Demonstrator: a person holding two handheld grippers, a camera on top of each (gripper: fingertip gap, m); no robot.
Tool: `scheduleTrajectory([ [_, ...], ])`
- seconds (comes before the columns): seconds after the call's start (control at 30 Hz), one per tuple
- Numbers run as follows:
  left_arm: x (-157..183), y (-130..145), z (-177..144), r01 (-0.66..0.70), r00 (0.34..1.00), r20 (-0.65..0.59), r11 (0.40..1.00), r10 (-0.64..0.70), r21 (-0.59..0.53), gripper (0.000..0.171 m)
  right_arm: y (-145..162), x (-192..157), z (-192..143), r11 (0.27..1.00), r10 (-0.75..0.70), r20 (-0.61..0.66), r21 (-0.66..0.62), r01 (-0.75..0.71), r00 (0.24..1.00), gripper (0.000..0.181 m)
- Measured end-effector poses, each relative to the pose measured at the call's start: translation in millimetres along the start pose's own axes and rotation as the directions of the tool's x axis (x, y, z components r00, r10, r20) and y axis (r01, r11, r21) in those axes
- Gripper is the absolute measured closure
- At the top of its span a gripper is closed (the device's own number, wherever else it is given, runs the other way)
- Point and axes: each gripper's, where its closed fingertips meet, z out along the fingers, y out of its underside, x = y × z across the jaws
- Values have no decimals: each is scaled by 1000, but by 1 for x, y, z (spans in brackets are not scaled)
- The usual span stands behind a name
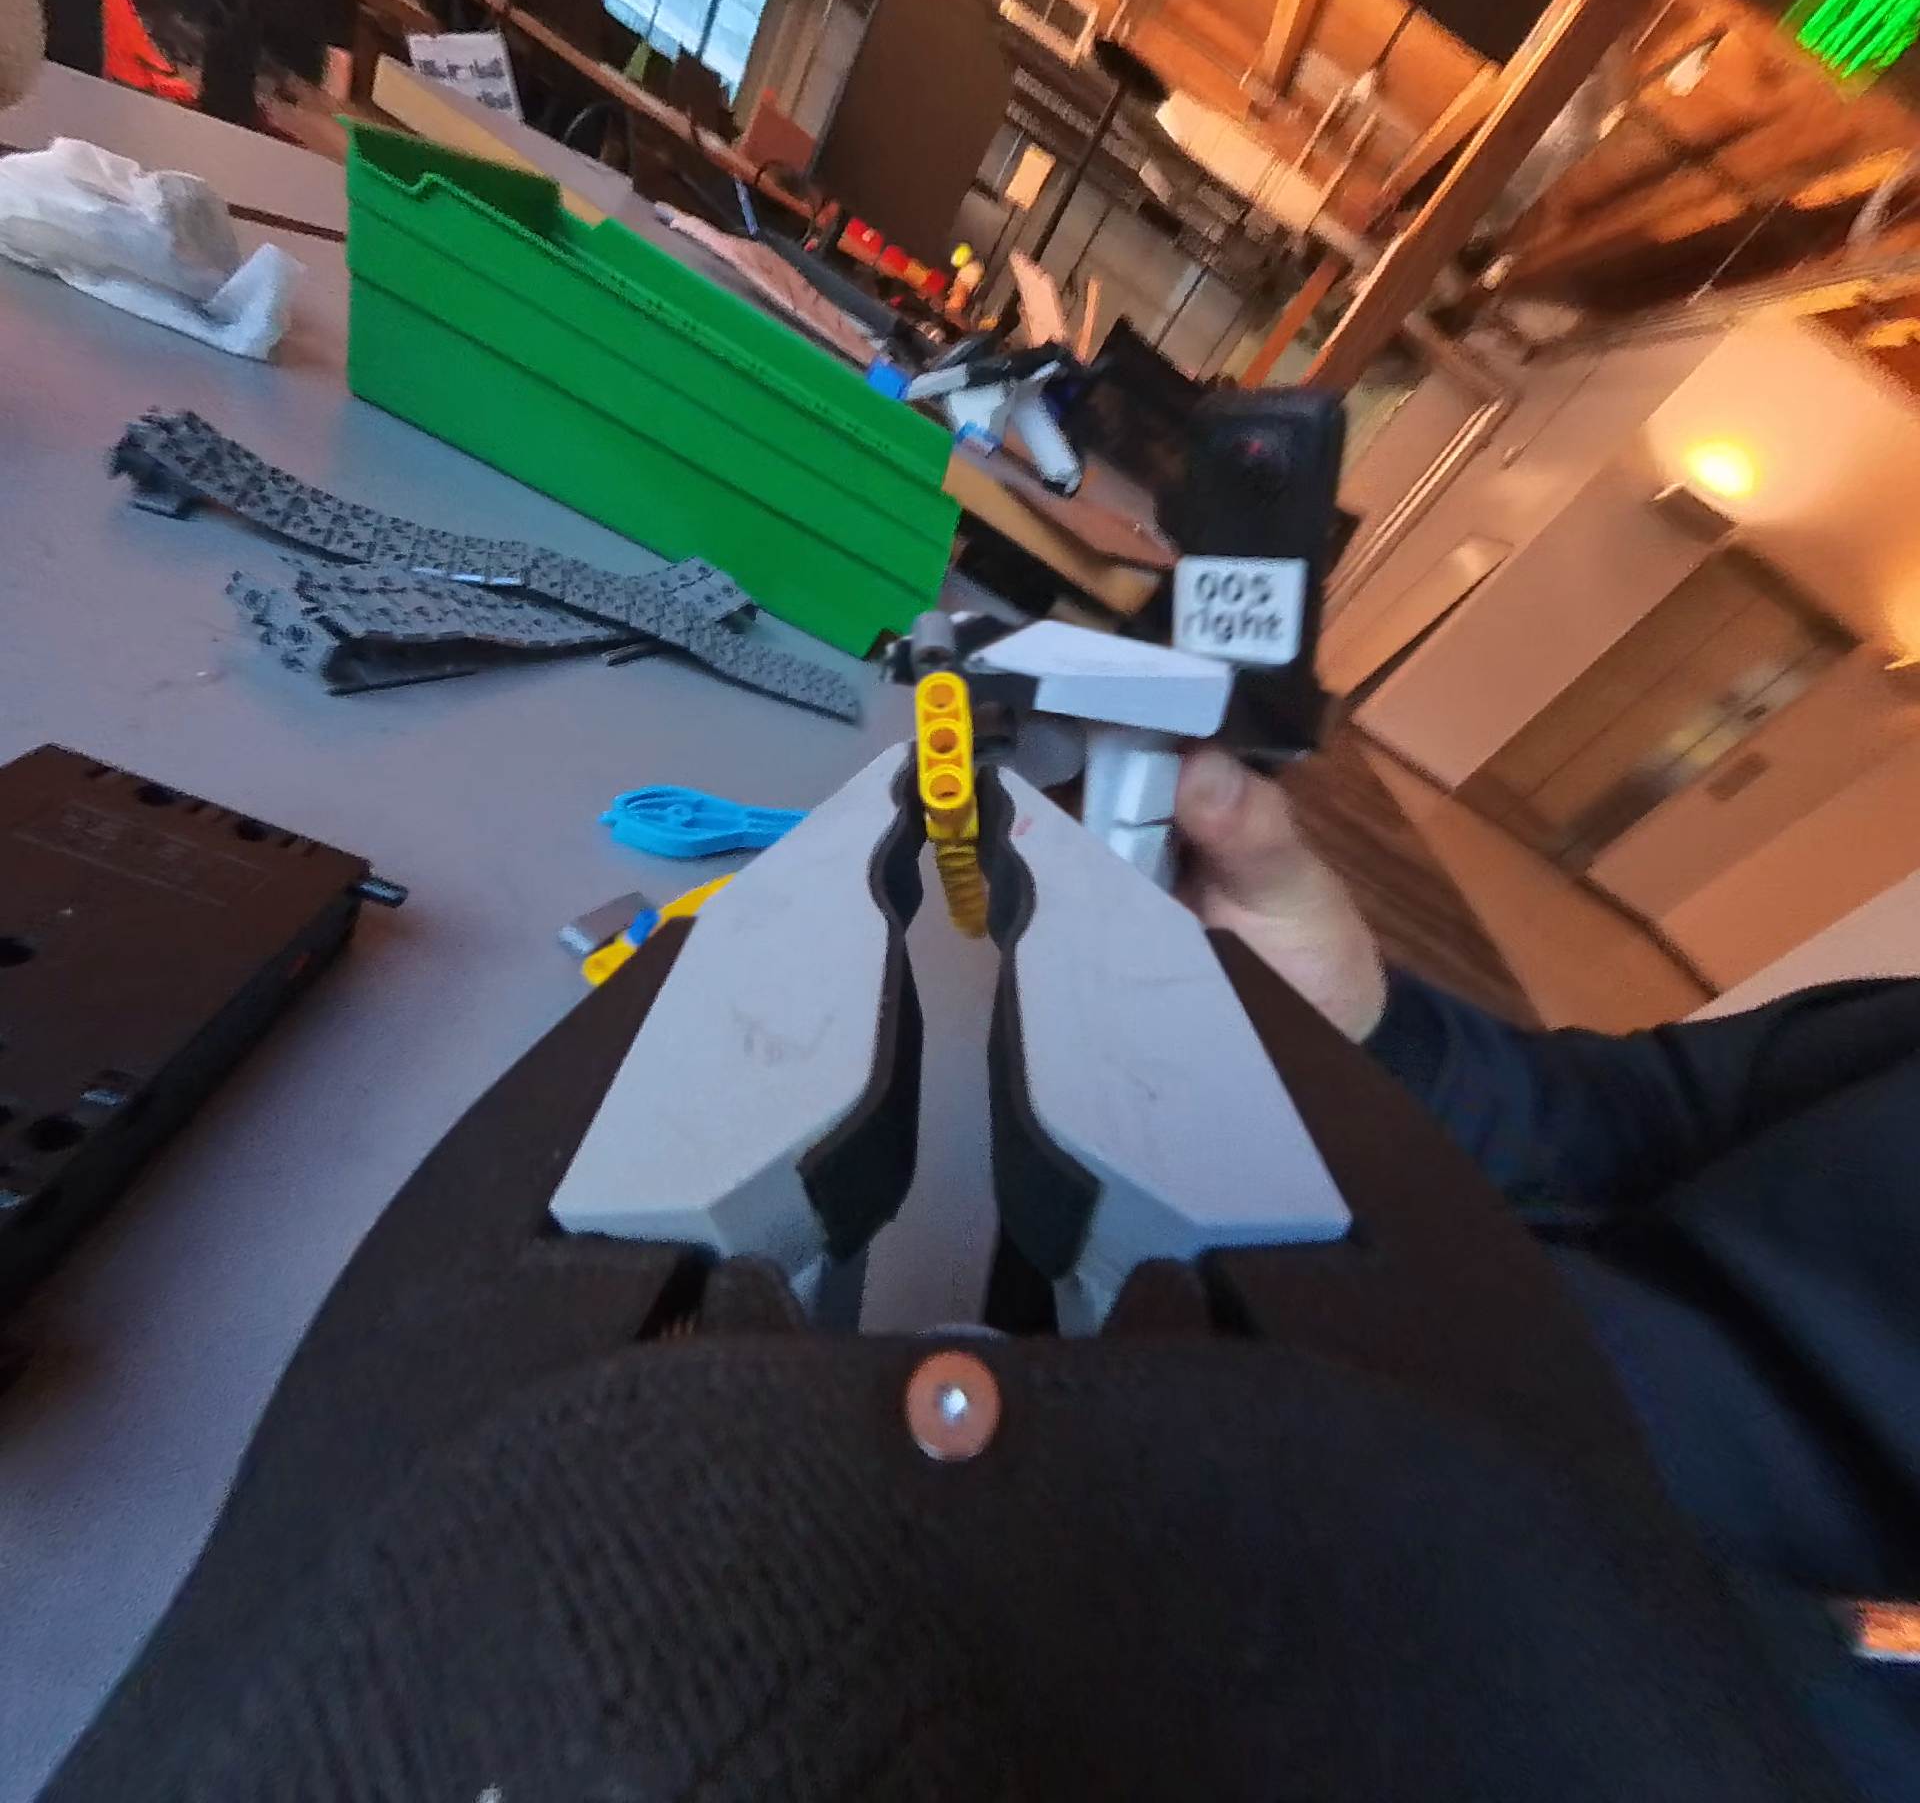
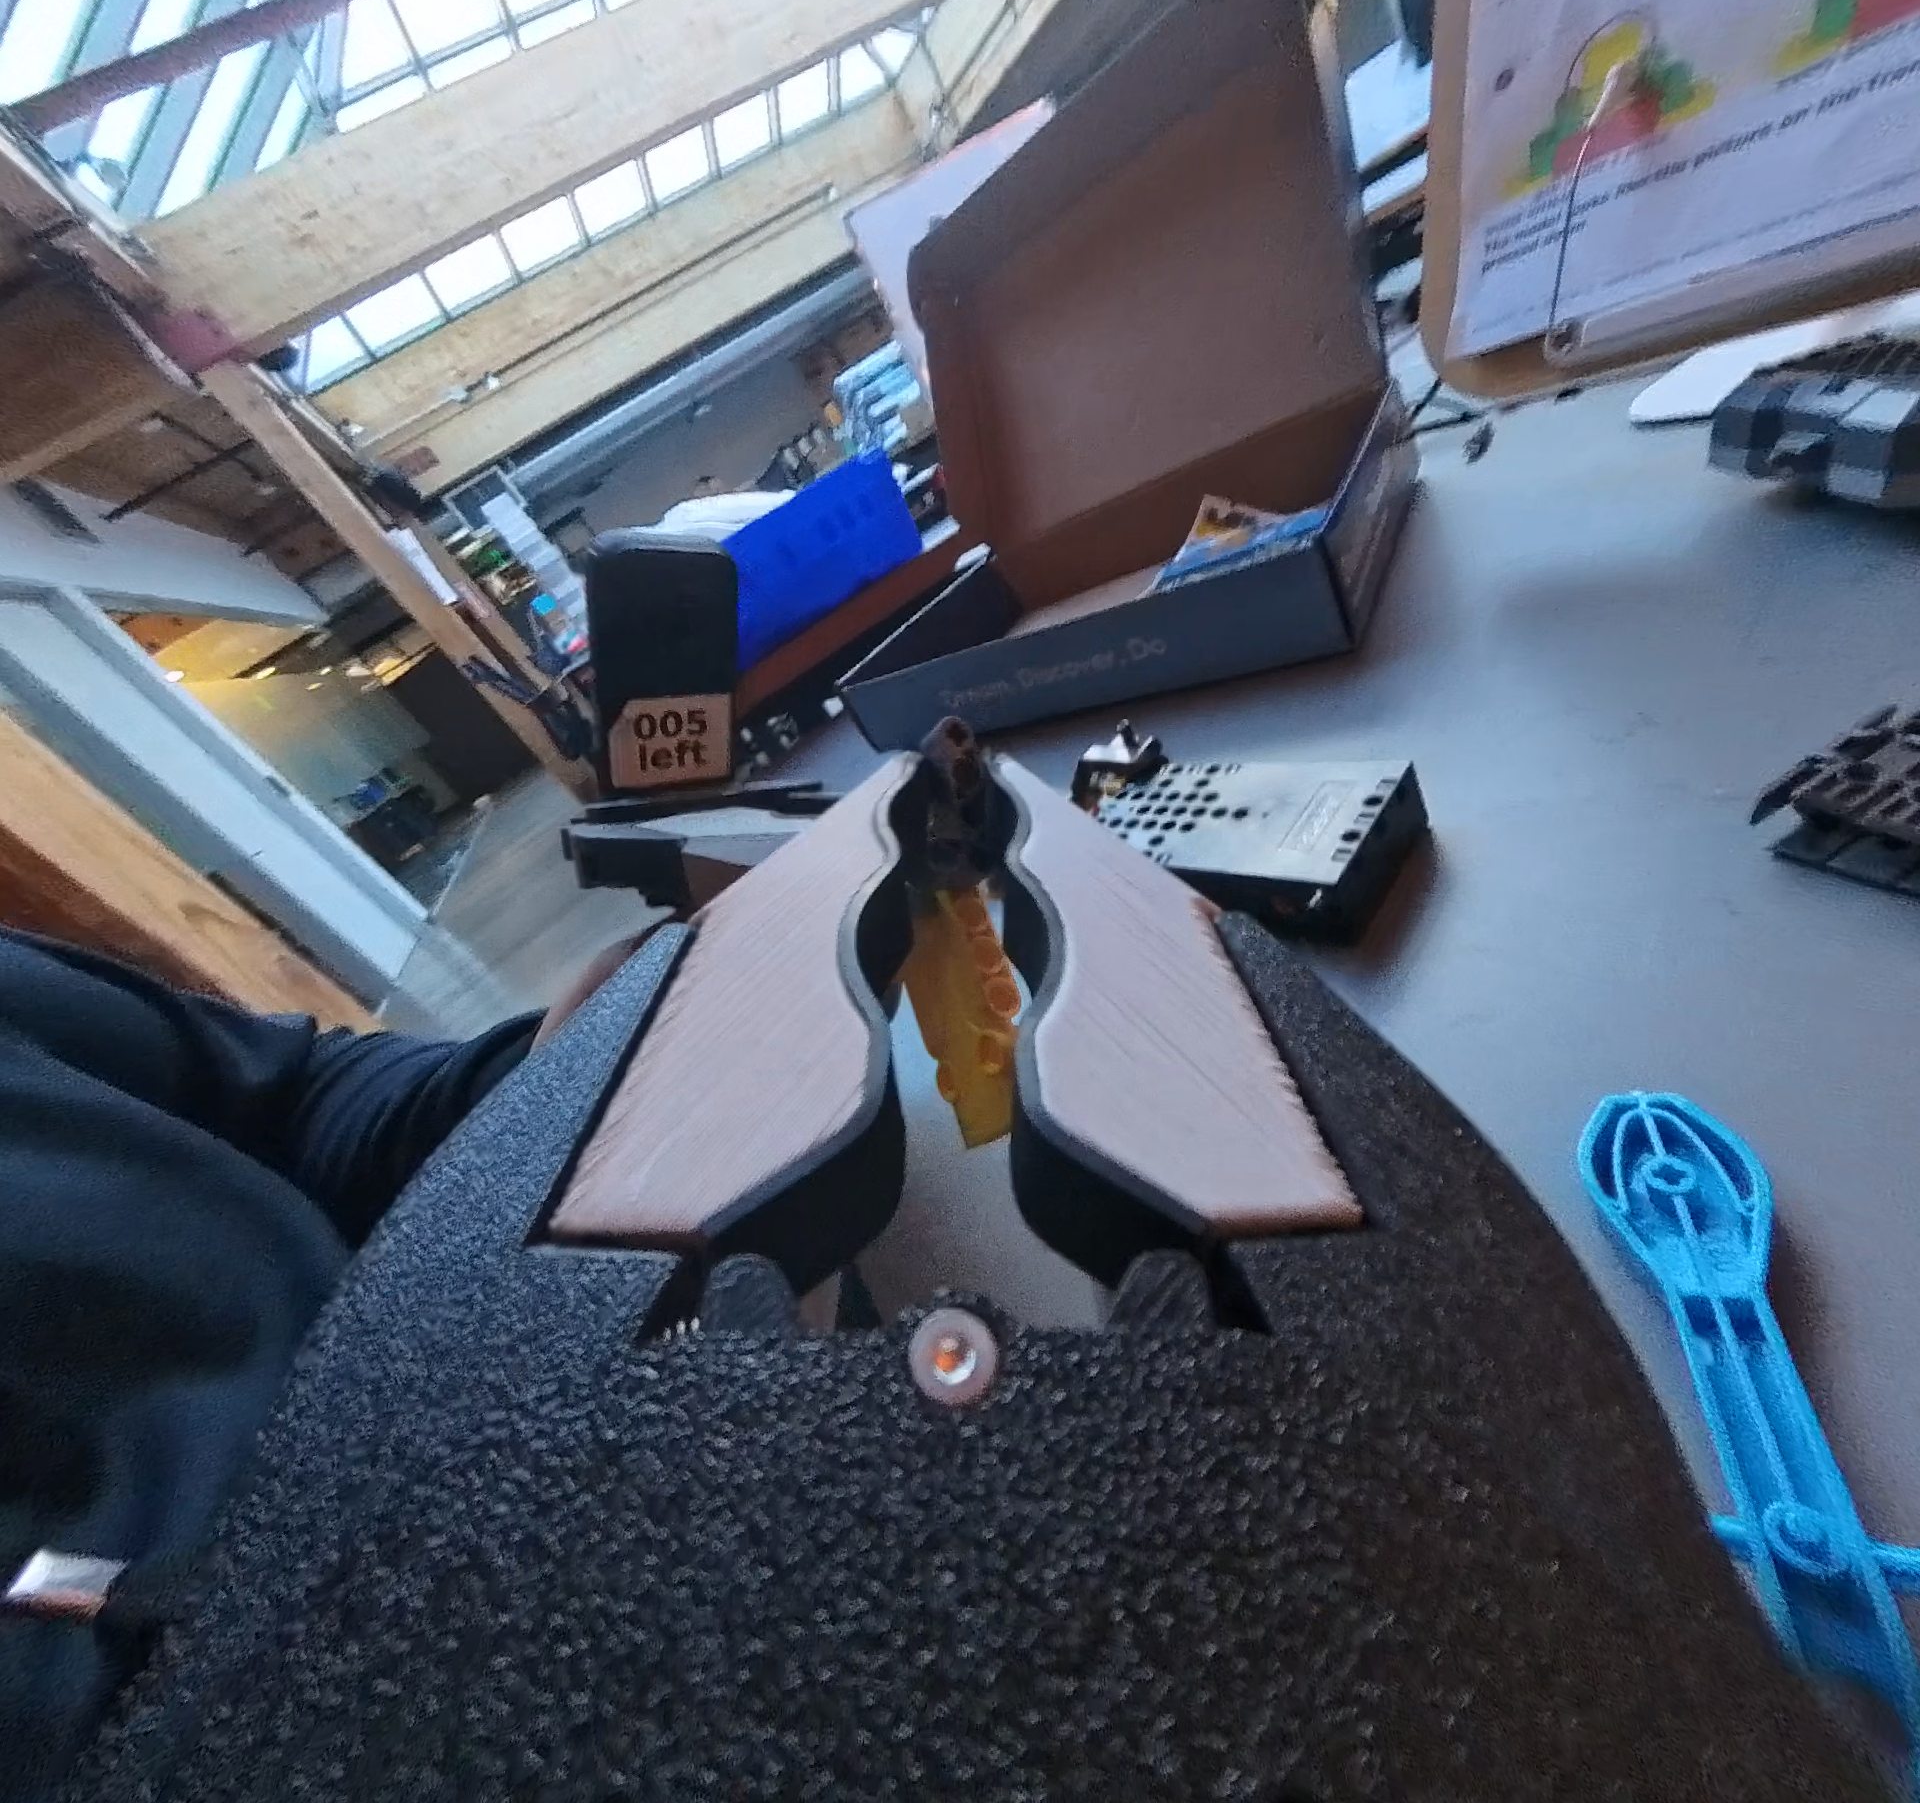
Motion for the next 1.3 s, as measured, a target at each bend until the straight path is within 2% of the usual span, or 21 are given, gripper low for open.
scheduleTrajectory([
  [0.07, -1, 3, -2, -55, 998, -8, 997, 54, -53, 165, 4, -4, -1, 998, -17, 51, -51, 20, 999, 174],
  [0.2, 12, 5, -1, -2, 997, -82, 997, -3, -71, 165, 0, -11, -13, 988, 5, 140, -151, 16, 990, 173],
  [0.33, 14, 4, -1, 69, 990, -117, 996, -76, -57, 166, -14, -14, -30, 983, -8, 178, -181, 41, 984, 150],
  [0.47, 20, 3, 1, 77, 986, -146, 996, -83, -48, 165, 11, -18, -28, 939, -83, 186, -313, 139, 979, 132],
  [0.5, 23, 2, 2, 84, 984, -156, 995, -90, -44, 166, 15, -20, -26, 934, -97, 190, -320, 156, 977, 133],
  [0.57, 27, 0, 1, 106, 978, -178, 994, -111, -34, 165, 13, -24, -24, 943, -148, 201, -268, 199, 968, 158],
  [0.63, 31, -5, 0, 135, 969, -208, 991, -135, -15, 165, 7, -29, -23, 961, -133, 228, -210, 182, 964, 164],
  [0.77, 36, -10, -1, 186, 947, -270, 982, -173, 23, 165, 1, -34, -21, 987, -6, 297, -151, 53, 955, 165],
  [1.1, 29, -13, -3, 188, 947, -277, 981, -165, 57, 165, 0, -31, -10, 997, -8, 246, -67, 26, 969, 169],
  [1.17, 25, -16, -4, 180, 957, -243, 982, -160, 60, 165, -4, -28, -6, 998, -57, 165, 4, 57, 985, 171],
  [1.23, 19, -21, -5, 158, 973, -185, 983, -138, 98, 165, -20, -14, -5, 992, -26, 40, 125, 21, 999, 170],
  [1.27, 19, -15, -6, 150, 976, -172, 984, -131, 101, 165, -42, 9, -19, 973, 15, -62, 230, -1, 998, 171],
  [1.3, 18, -6, -8, 163, 976, -163, 982, -146, 100, 165, -69, 32, -42, 944, 71, -99, 328, -35, 993, 172],
])
